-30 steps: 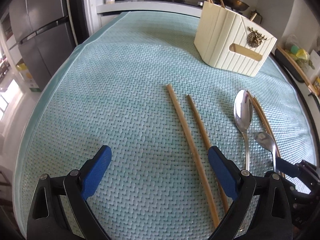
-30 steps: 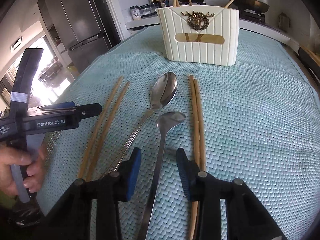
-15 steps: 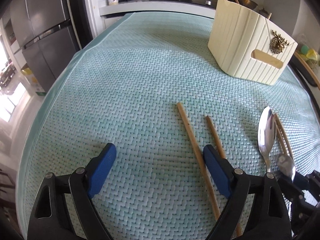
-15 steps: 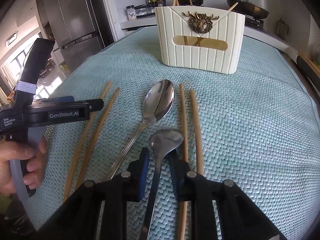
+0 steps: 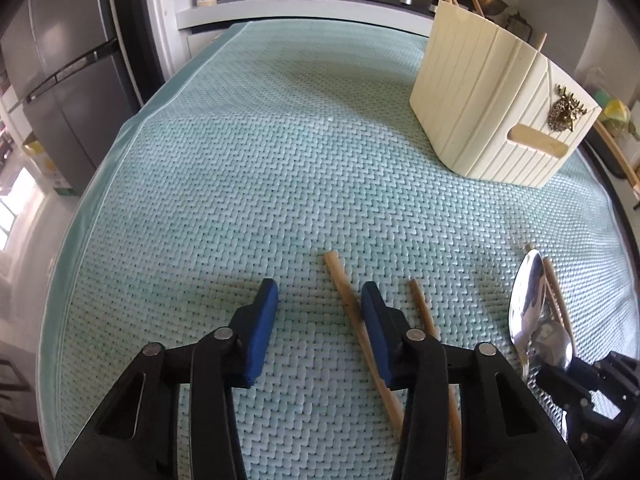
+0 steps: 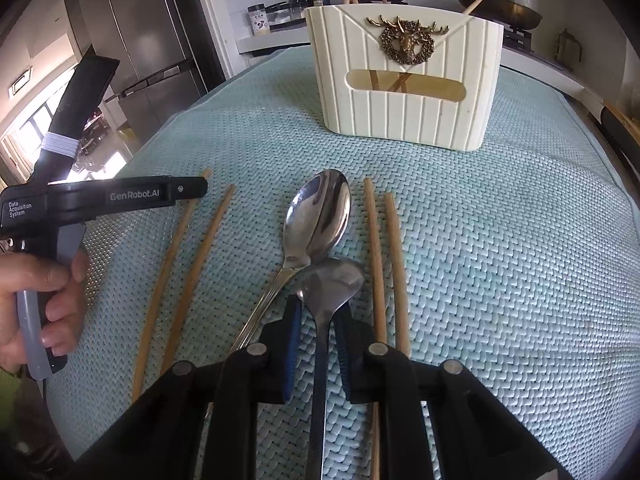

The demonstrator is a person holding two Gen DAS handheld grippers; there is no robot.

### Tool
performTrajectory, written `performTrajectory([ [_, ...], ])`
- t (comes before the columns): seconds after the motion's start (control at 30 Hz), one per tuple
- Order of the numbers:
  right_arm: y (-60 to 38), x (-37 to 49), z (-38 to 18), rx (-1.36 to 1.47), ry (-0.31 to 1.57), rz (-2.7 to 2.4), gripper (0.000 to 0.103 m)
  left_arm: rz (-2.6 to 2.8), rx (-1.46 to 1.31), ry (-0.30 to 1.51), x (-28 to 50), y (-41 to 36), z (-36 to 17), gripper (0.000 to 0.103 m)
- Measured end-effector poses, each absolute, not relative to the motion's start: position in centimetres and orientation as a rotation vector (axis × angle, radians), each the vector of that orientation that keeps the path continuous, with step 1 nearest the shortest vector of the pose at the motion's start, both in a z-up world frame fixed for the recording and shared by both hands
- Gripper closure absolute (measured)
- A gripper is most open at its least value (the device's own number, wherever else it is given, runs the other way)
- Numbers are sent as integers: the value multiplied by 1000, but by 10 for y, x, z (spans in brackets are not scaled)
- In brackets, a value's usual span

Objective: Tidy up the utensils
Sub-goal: 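Close the left tool on a chopstick while the right tool grasps a steel spoon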

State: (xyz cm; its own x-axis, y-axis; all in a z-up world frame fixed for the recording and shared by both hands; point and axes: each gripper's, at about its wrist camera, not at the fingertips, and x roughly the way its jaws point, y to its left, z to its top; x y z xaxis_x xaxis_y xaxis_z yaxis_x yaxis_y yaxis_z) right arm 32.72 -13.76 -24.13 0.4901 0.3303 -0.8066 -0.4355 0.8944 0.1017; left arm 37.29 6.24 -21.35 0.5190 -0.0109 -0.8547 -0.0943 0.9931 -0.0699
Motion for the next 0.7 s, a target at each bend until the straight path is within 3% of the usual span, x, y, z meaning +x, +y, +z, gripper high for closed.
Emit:
performTrajectory([
  [0.13, -148, 335, -241, -60, 974, 486, 97, 14, -108, 1032, 374, 57, -212, 92],
  [0.2, -153, 339, -239, -13, 980, 509, 97, -8, -125, 1033, 374, 57, -211, 97],
  [0.7, -169, 312, -197, 72, 843, 592, 100, -116, -238, 864, 339, 73, -144, 98],
])
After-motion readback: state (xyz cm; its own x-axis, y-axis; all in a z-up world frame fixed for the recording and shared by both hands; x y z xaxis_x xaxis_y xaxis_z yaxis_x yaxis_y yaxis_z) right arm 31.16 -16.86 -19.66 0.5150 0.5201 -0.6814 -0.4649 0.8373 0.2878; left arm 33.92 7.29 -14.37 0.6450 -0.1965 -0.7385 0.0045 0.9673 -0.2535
